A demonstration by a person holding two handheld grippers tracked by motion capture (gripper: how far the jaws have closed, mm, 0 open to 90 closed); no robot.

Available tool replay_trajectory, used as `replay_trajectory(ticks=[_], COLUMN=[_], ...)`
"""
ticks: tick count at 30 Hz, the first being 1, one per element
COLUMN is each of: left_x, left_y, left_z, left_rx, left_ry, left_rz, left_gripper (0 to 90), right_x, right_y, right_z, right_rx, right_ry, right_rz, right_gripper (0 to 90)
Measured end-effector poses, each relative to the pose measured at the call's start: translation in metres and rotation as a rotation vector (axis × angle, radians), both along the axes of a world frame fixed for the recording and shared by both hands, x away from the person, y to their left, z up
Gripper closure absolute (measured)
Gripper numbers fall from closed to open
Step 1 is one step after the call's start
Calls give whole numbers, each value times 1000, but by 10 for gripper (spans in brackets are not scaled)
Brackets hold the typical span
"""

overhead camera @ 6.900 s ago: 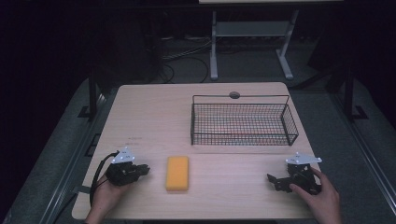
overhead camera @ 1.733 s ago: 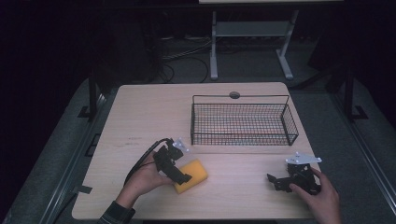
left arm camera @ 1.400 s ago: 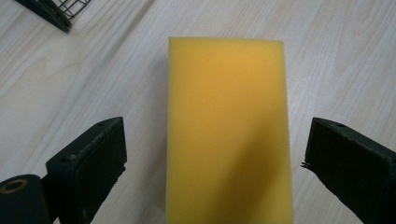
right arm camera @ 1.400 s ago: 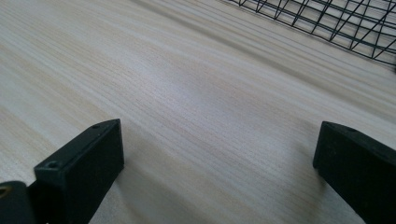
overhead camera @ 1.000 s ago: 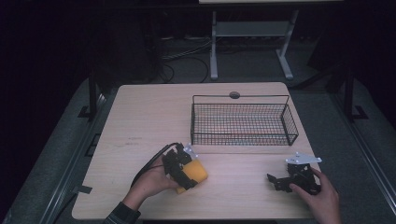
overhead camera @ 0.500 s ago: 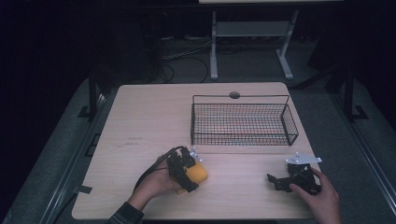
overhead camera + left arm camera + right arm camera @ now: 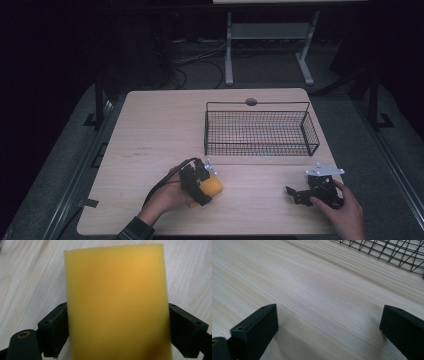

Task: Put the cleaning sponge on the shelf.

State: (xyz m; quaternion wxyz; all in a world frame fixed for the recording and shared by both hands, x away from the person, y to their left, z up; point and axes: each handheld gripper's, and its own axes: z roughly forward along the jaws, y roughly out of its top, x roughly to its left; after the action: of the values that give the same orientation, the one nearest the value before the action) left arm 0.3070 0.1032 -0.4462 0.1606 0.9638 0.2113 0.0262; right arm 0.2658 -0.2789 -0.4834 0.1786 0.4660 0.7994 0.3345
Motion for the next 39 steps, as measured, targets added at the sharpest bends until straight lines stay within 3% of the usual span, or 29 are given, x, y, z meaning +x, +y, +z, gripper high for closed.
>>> replay_trajectory(ticks=[6, 18, 39], left_x=[0, 1, 6], left_y=[2, 4, 11], left_z=[2, 2, 23], left_rx=[-9, -28, -58], left_ry=[-3, 1, 17], left_rz=[3, 2, 4], left_gripper=[205, 220, 222], right_x=[0, 0, 0], right_y=[0, 0, 0], right_z=[0, 0, 0], right_rx=[0, 0, 0], right_ry=[0, 0, 0], right_rz=[0, 0, 0], right_gripper=[12, 12, 12])
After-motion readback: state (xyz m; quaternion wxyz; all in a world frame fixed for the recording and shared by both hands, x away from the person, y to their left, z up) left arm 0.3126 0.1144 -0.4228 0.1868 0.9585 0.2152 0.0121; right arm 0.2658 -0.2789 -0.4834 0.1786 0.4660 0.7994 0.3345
